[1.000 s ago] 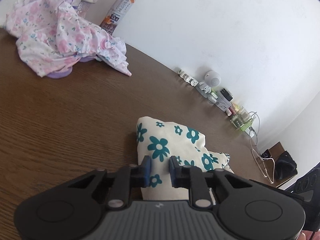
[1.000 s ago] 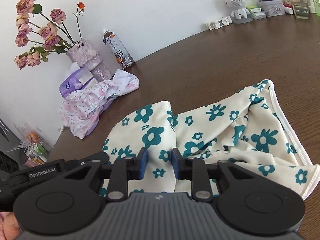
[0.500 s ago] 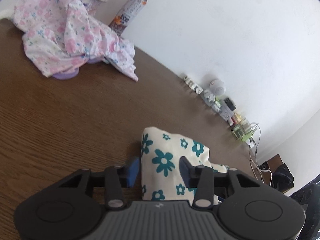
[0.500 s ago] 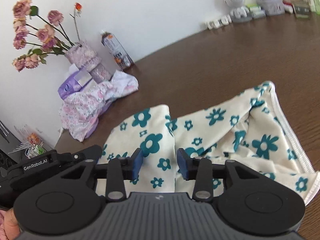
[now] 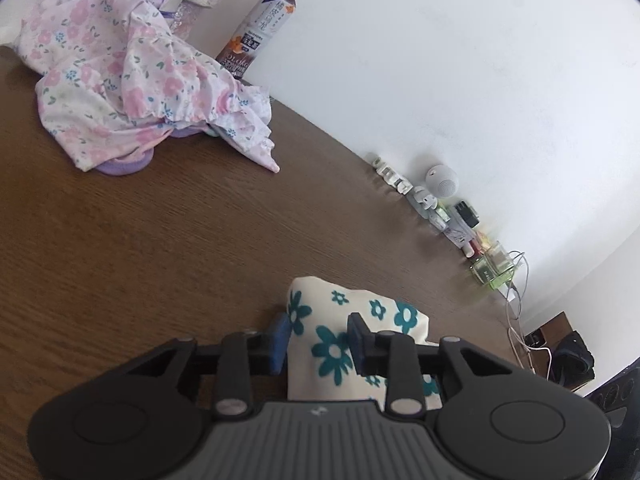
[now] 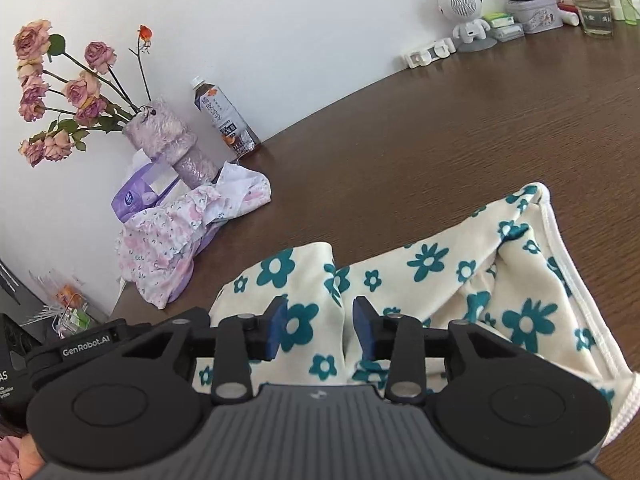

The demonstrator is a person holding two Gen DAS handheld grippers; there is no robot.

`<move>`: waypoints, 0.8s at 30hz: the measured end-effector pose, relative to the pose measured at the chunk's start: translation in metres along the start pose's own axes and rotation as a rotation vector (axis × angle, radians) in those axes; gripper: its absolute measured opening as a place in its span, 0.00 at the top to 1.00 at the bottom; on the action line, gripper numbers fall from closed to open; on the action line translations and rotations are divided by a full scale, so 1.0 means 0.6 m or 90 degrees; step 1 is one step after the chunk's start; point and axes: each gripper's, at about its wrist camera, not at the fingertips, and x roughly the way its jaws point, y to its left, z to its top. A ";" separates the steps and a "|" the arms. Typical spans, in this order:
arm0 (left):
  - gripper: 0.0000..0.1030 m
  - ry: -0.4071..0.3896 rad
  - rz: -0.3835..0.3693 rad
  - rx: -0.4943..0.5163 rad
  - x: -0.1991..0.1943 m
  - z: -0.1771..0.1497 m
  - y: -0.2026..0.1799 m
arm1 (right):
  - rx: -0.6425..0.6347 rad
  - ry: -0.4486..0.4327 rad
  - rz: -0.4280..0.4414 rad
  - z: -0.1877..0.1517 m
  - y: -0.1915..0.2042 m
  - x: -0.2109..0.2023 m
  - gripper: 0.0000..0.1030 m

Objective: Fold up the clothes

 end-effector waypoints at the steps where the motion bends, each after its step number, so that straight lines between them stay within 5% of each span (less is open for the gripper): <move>1: 0.79 0.006 -0.001 0.001 0.005 0.003 0.000 | 0.003 0.009 0.002 0.002 0.001 0.006 0.71; 3: 0.86 0.004 0.001 0.020 0.010 0.001 -0.003 | 0.004 0.020 -0.008 -0.002 0.002 0.017 0.91; 4: 0.88 0.001 -0.001 0.022 0.010 -0.001 -0.002 | 0.002 0.019 -0.007 -0.005 0.001 0.019 0.92; 7: 0.87 -0.008 -0.005 0.015 0.006 -0.004 0.001 | -0.008 0.009 -0.005 -0.010 0.000 0.018 0.91; 9: 0.81 -0.019 -0.001 0.014 0.004 0.001 -0.004 | -0.012 -0.008 -0.010 0.000 0.003 0.013 0.79; 11: 0.62 -0.024 0.007 0.029 0.006 0.009 -0.011 | -0.016 -0.026 -0.014 0.010 0.007 0.009 0.60; 18: 0.62 -0.003 0.035 0.032 0.036 0.026 -0.020 | 0.000 -0.015 -0.031 0.052 0.006 0.054 0.62; 24: 0.81 -0.008 0.030 0.037 0.043 0.022 -0.017 | 0.037 0.008 -0.026 0.048 -0.009 0.075 0.81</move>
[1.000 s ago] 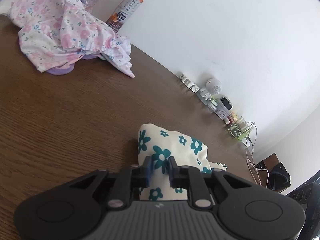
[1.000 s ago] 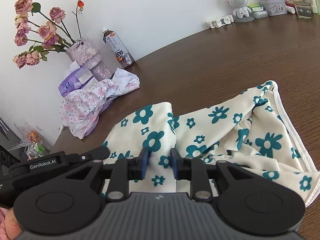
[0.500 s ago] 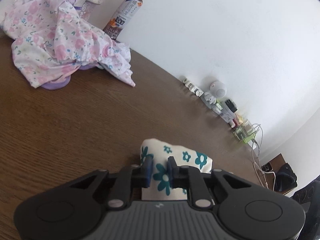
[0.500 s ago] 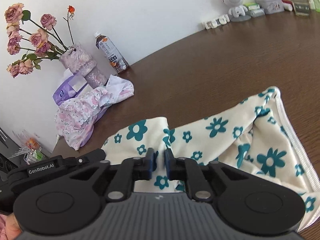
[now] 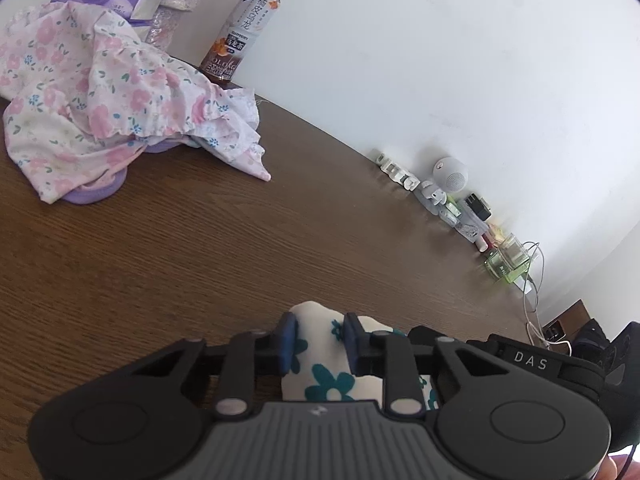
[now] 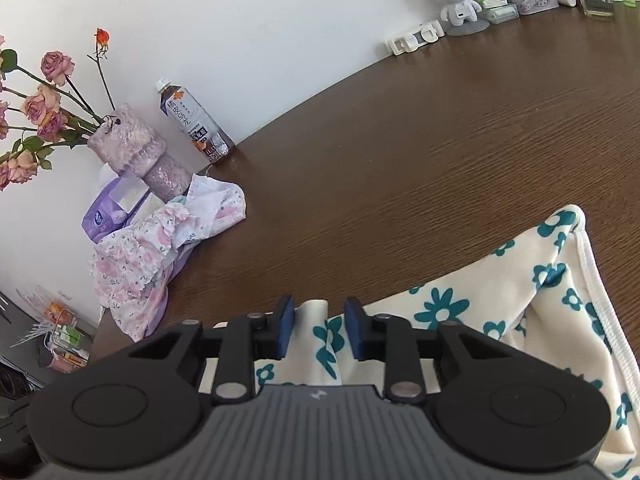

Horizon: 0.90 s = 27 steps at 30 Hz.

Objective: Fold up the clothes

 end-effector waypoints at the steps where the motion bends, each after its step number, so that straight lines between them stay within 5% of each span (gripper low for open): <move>1: 0.87 -0.003 -0.002 -0.001 0.000 -0.001 0.001 | 0.000 -0.002 0.004 0.000 0.000 -0.001 0.85; 2: 0.88 -0.005 -0.004 -0.003 0.000 -0.003 0.002 | 0.000 -0.004 0.004 -0.001 0.000 -0.001 0.94; 8: 0.87 -0.017 -0.013 -0.008 -0.002 -0.006 0.006 | 0.002 -0.009 0.010 -0.003 -0.004 -0.002 0.96; 10: 0.81 -0.021 -0.011 -0.005 -0.003 -0.004 0.003 | 0.007 -0.010 0.011 -0.003 -0.007 -0.004 0.90; 12: 0.77 -0.023 -0.007 -0.002 -0.002 0.001 0.001 | 0.008 -0.020 0.005 -0.003 -0.008 -0.010 0.72; 15: 0.78 -0.015 -0.007 -0.003 0.005 0.007 0.000 | 0.003 -0.023 0.005 -0.003 -0.005 -0.011 0.70; 16: 0.83 -0.012 -0.008 -0.001 0.009 0.008 0.000 | 0.003 -0.018 0.008 -0.003 -0.006 -0.009 0.72; 18: 0.88 -0.011 -0.005 0.003 0.012 0.007 -0.001 | 0.008 -0.009 0.016 -0.004 -0.007 -0.004 0.91; 27: 0.93 -0.035 -0.043 -0.024 0.013 0.000 0.016 | 0.026 -0.012 0.028 -0.007 -0.014 -0.004 0.96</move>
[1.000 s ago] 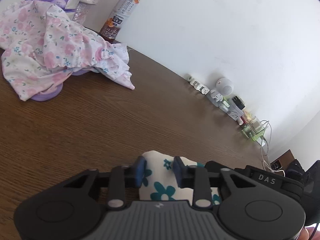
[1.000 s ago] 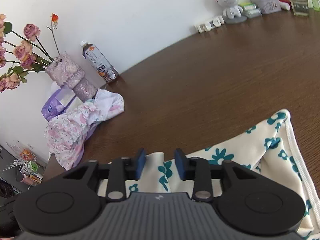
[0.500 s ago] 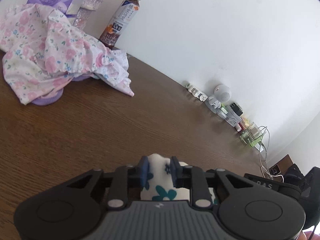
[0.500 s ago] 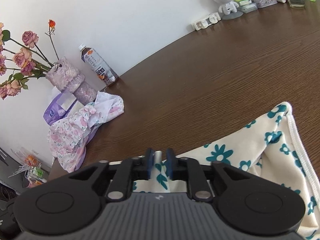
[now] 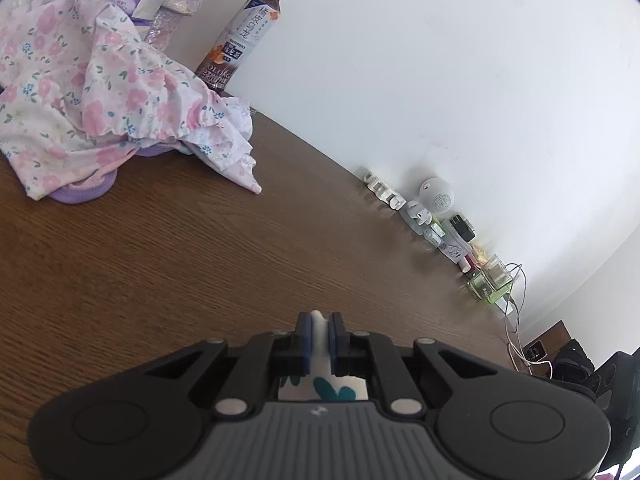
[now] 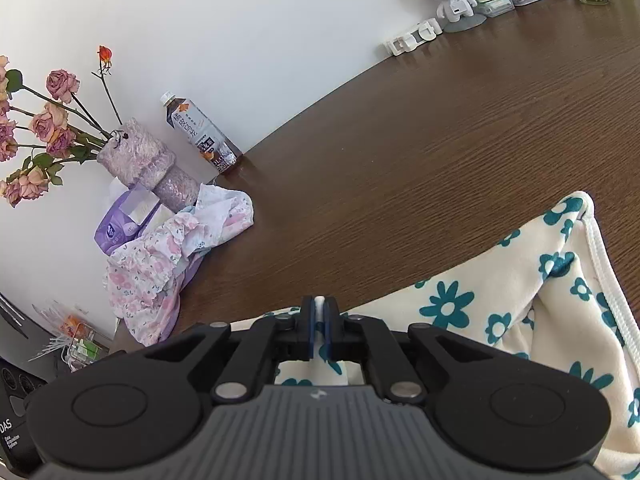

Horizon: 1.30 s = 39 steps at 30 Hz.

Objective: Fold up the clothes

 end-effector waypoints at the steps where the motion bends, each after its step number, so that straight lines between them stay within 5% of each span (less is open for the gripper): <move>1: 0.93 -0.001 0.001 -0.003 0.000 -0.001 0.001 | 0.001 0.000 0.000 0.000 0.000 0.001 0.96; 4: 0.90 -0.005 0.005 -0.011 -0.004 -0.001 0.002 | 0.002 0.000 0.002 0.000 0.000 -0.001 0.95; 6: 0.81 -0.006 0.005 -0.008 -0.011 -0.001 -0.001 | 0.003 -0.014 0.004 -0.001 0.002 -0.014 0.76; 8: 0.58 -0.012 0.000 0.000 -0.025 -0.001 -0.003 | -0.018 -0.031 0.003 -0.006 0.005 -0.035 0.57; 17: 0.65 0.032 0.007 0.015 -0.058 -0.028 -0.008 | -0.064 -0.008 -0.010 -0.038 0.014 -0.067 0.63; 20: 0.82 0.041 -0.004 0.011 -0.057 -0.036 -0.004 | -0.064 0.002 0.000 -0.047 0.012 -0.065 0.91; 22: 0.86 0.041 -0.011 -0.004 -0.055 -0.040 0.003 | -0.063 -0.001 0.001 -0.050 0.011 -0.064 0.95; 27: 0.84 0.031 -0.016 -0.022 -0.061 -0.046 0.006 | -0.030 -0.002 0.018 -0.055 -0.004 -0.064 0.93; 29: 0.69 0.026 -0.011 -0.017 -0.071 -0.049 0.001 | -0.035 -0.008 0.015 -0.060 -0.002 -0.077 0.82; 31: 0.65 0.026 -0.009 -0.002 -0.085 -0.055 -0.003 | -0.053 -0.015 0.012 -0.068 0.003 -0.095 0.68; 37: 0.77 0.051 -0.007 0.014 -0.106 -0.078 0.002 | -0.102 -0.012 -0.015 -0.100 0.016 -0.125 0.69; 39: 0.80 0.046 -0.007 0.027 -0.106 -0.083 -0.003 | -0.106 -0.007 -0.016 -0.106 0.019 -0.123 0.86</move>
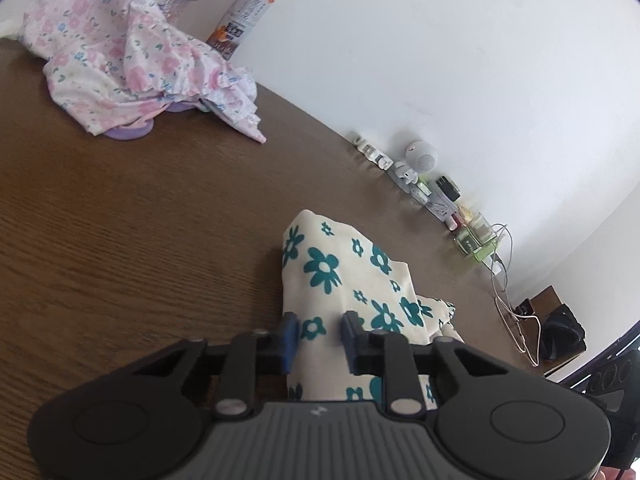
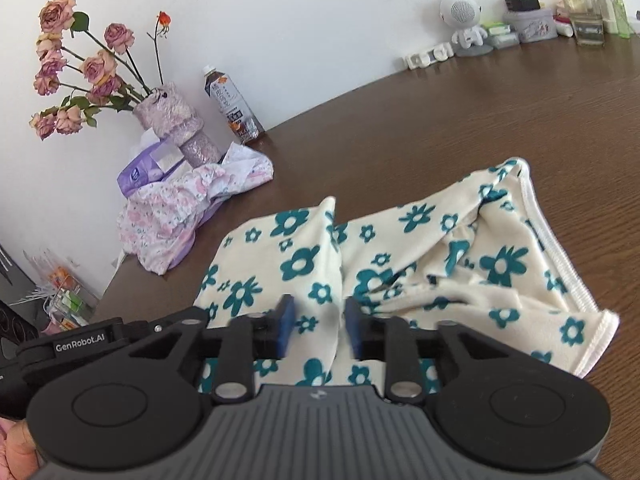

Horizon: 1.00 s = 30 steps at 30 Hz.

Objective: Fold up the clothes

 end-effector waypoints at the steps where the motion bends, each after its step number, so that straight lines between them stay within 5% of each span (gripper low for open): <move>1: 0.83 -0.002 0.000 0.007 0.000 -0.002 -0.002 | -0.002 0.002 0.001 -0.002 0.002 0.002 0.87; 7: 0.86 -0.009 -0.008 -0.004 -0.004 -0.009 0.000 | -0.002 0.001 0.003 -0.008 0.007 0.007 0.92; 10: 0.77 -0.017 -0.004 -0.019 -0.009 -0.003 0.003 | 0.001 -0.013 0.004 -0.004 0.003 -0.003 0.83; 12: 0.70 -0.029 0.008 -0.025 -0.011 0.005 0.003 | 0.001 -0.029 -0.001 0.001 0.003 -0.006 0.66; 15: 0.71 -0.022 0.010 -0.021 0.000 0.011 -0.001 | 0.007 -0.025 -0.005 0.008 0.003 0.006 0.67; 17: 0.84 -0.012 0.008 -0.012 0.011 0.011 -0.003 | 0.021 -0.014 0.001 0.008 0.001 0.015 0.84; 21: 0.82 -0.017 0.002 -0.014 0.002 0.007 -0.003 | 0.025 -0.012 0.006 0.004 0.002 0.009 0.79; 24: 0.64 -0.017 0.003 -0.005 -0.023 -0.003 -0.006 | -0.004 -0.018 -0.003 -0.010 0.013 -0.020 0.60; 29: 0.65 0.021 0.022 0.030 -0.041 -0.036 -0.015 | -0.035 -0.001 -0.013 -0.045 0.025 -0.046 0.62; 30: 0.68 0.022 0.021 0.032 -0.042 -0.040 -0.016 | -0.038 0.002 -0.012 -0.052 0.026 -0.047 0.72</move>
